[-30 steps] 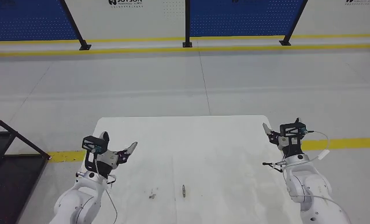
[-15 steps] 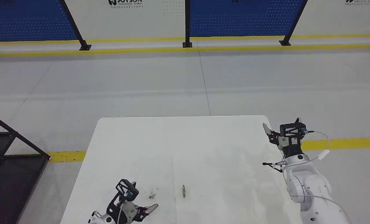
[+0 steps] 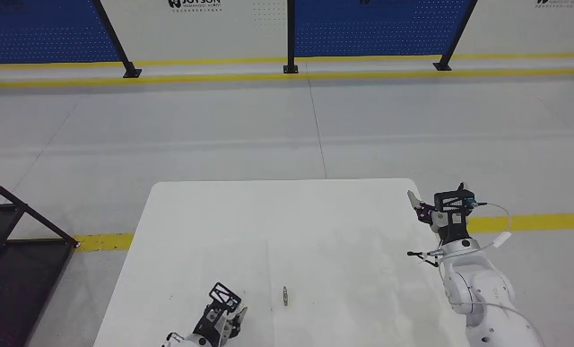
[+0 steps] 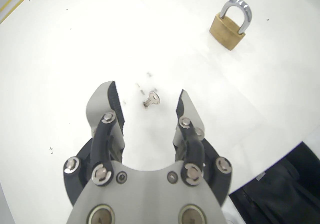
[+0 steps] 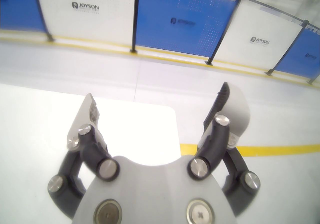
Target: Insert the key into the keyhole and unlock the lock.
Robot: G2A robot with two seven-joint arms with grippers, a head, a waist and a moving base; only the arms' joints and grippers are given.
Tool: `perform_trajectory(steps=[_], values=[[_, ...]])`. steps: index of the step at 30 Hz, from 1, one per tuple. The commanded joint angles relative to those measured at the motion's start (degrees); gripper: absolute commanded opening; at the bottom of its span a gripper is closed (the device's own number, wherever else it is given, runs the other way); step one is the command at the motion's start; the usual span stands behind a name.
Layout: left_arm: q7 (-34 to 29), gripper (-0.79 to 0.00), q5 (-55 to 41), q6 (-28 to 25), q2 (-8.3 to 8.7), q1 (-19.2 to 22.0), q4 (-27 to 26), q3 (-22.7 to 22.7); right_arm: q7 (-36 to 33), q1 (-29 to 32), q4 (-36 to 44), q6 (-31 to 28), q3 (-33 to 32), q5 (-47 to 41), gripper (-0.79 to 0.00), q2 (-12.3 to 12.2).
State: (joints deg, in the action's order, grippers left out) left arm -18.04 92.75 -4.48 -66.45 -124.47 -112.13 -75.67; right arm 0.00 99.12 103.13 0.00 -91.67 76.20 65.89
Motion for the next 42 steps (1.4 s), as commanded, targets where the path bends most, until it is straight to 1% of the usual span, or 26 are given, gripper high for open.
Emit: perform_trajectory(steps=[1, 2, 7, 9, 16, 18, 22, 24, 33, 40, 42], values=[[-0.38, -0.6, 0.33, 0.54, -0.11, 0.55, 0.69, 1.08, 0.0, 0.0, 0.0, 0.0, 0.0, 0.0, 0.0, 0.0], [-0.47, -0.585, 0.58, 0.88, -0.13, 0.81, 0.77, 1.28, 0.0, 0.0, 0.0, 0.0, 0.0, 0.0, 0.0, 0.0], [-0.59, -0.576, 2.43, 2.05, -0.19, 1.39, 1.56, 2.42, 0.0, 0.0, 0.0, 0.0, 0.0, 0.0, 0.0, 0.0], [-0.7, -0.6, 2.74, 2.45, -0.21, 1.59, 1.8, 2.68, 0.0, 0.0, 0.0, 0.0, 0.0, 0.0, 0.0, 0.0], [-0.81, -0.603, 4.01, 4.08, -0.33, 2.7, 2.75, 3.66, 0.0, 0.0, 0.0, 0.0, 0.0, 0.0, 0.0, 0.0], [-0.93, -0.622, 4.32, 4.3, -0.34, 2.89, 2.89, 3.82, 0.0, 0.0, 0.0, 0.0, 0.0, 0.0, 0.0, 0.0], [-1.27, -0.613, 4.78, 4.42, -0.32, 3.2, 2.95, 3.97, 0.0, 0.0, 0.0, 0.0, 0.0, 0.0, 0.0, 0.0], [-1.35, -0.591, 4.86, 4.32, -0.3, 3.26, 2.95, 3.97, 0.0, 0.0, 0.0, 0.0, 0.0, 0.0, 0.0, 0.0], [-2.03, -0.579, 4.84, 3.92, -0.3, 3.91, 3.25, 4.49, 0.0, 0.0, 0.0, 0.0, 0.0, 0.0, 0.0, 0.0], [-3.38, -0.619, 3.9, 3.76, -0.34, 4.53, 3.42, 4.69, 0.0, 0.0, 0.0, 0.0, 0.0, 0.0, 0.0, 0.0], [-3.55, -0.683, 3.82, 3.88, -0.34, 4.65, 3.44, 4.72, 0.0, 0.0, 0.0, 0.0, 0.0, 0.0, 0.0, 0.0]])
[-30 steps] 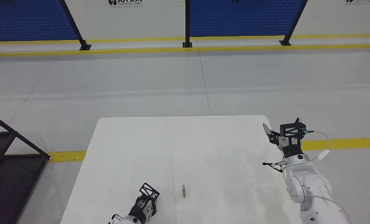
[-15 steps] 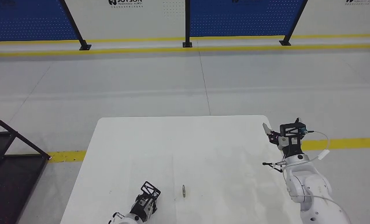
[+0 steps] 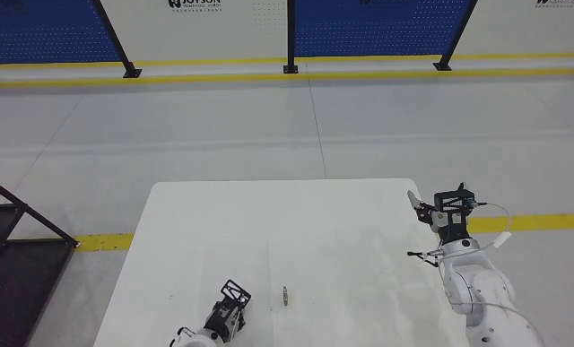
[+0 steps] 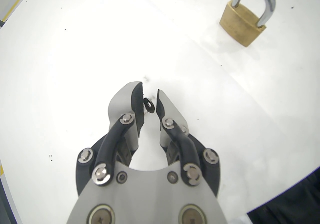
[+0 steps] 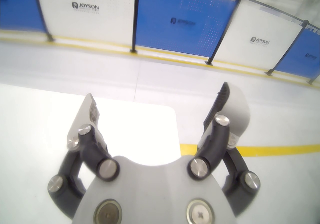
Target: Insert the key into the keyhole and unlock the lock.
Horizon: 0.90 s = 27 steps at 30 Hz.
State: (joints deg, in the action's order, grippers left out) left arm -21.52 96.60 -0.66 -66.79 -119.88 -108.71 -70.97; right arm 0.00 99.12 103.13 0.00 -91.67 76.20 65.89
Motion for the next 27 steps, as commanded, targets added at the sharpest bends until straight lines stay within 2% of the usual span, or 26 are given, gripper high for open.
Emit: perform_trajectory(steps=[1, 3, 4, 15, 27], values=[[-0.06, -0.696, 0.14, 0.2, 0.01, 0.1, 0.03, 0.01, 0.0, 0.0, 0.0, 0.0, 0.0, 0.0, 0.0, 0.0], [-0.02, -0.779, 0.31, 0.37, 0.02, 0.06, -0.04, 0.0, 0.0, 0.0, 0.0, 0.0, 0.0, 0.0, 0.0, 0.0], [0.08, -0.785, 0.29, 0.5, 0.03, -0.02, -0.15, -0.03, 0.0, 0.0, 0.0, 0.0, 0.0, 0.0, 0.0, 0.0], [1.04, -0.785, 1.03, 1.82, 0.21, -1.6, -2.15, -0.72, 0.0, 0.0, 0.0, 0.0, 0.0, 0.0, 0.0, 0.0], [6.43, -0.785, -2.96, 1.95, 0.5, -4.37, -3.93, -3.0, 0.0, 0.0, 0.0, 0.0, 0.0, 0.0, 0.0, 0.0]])
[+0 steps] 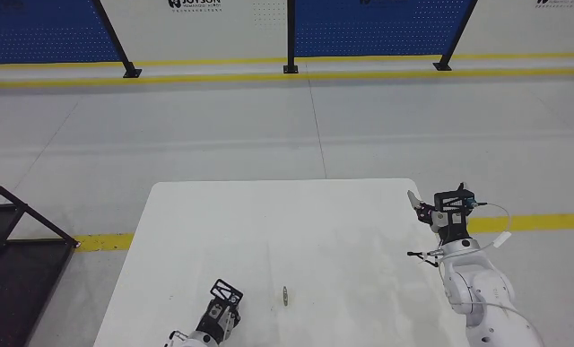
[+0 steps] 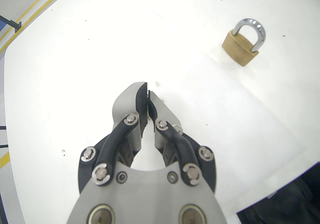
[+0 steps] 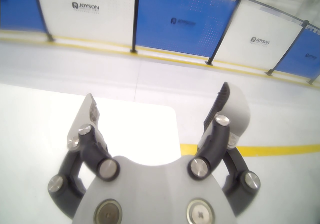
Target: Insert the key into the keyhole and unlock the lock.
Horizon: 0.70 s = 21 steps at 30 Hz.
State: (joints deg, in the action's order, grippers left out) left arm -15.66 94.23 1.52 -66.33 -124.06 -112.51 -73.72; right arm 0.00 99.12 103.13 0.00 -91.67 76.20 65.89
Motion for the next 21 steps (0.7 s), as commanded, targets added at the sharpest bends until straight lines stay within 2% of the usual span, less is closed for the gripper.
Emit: perform_trajectory(steps=[1, 12, 21], values=[[1.04, -0.785, -0.82, -0.29, 0.06, -0.38, -0.15, -0.49, 0.0, 0.0, 0.0, 0.0, 0.0, 0.0, 0.0, 0.0], [7.41, -0.785, -6.55, -1.65, 0.26, -1.73, -0.99, -2.81, 0.0, 0.0, 0.0, 0.0, 0.0, 0.0, 0.0, 0.0], [7.41, -0.785, -6.55, -1.65, 0.26, -1.73, -0.99, -2.81, 0.0, 0.0, 0.0, 0.0, 0.0, 0.0, 0.0, 0.0]])
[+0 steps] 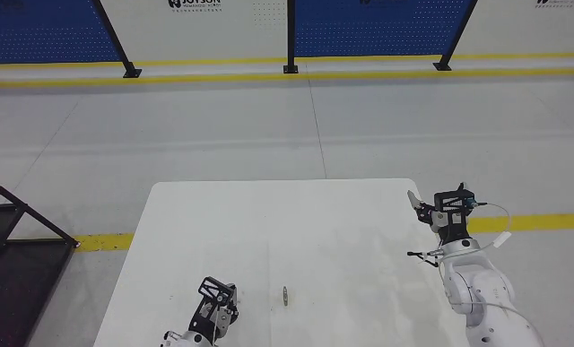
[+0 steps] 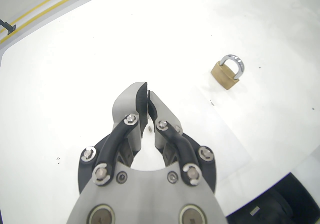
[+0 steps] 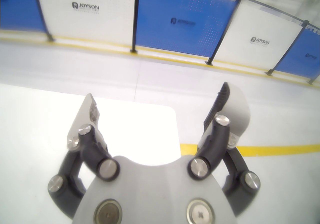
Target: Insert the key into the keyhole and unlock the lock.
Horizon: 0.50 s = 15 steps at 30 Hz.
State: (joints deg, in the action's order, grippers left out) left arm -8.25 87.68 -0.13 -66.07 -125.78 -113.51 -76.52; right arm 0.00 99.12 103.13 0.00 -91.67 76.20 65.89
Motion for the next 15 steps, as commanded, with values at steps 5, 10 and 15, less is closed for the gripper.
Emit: perform_trajectory(steps=[5, 10, 15], values=[[0.0, -0.785, 0.0, 0.0, 0.0, 0.0, 0.0, 0.0, 0.0, 0.0, 0.0, 0.0, 0.0, 0.0, 0.0, 0.0], [0.16, -0.785, -0.99, -0.58, -0.02, 1.08, 0.43, -0.24, 0.05, -0.45, -0.91, 0.81, -0.01, 0.81, 0.0, 0.05], [5.6, -0.785, -4.83, -3.51, -0.04, 2.51, 2.5, -0.45, 2.23, 0.91, -1.8, 0.99, 1.66, 3.29, 0.0, 0.3]])
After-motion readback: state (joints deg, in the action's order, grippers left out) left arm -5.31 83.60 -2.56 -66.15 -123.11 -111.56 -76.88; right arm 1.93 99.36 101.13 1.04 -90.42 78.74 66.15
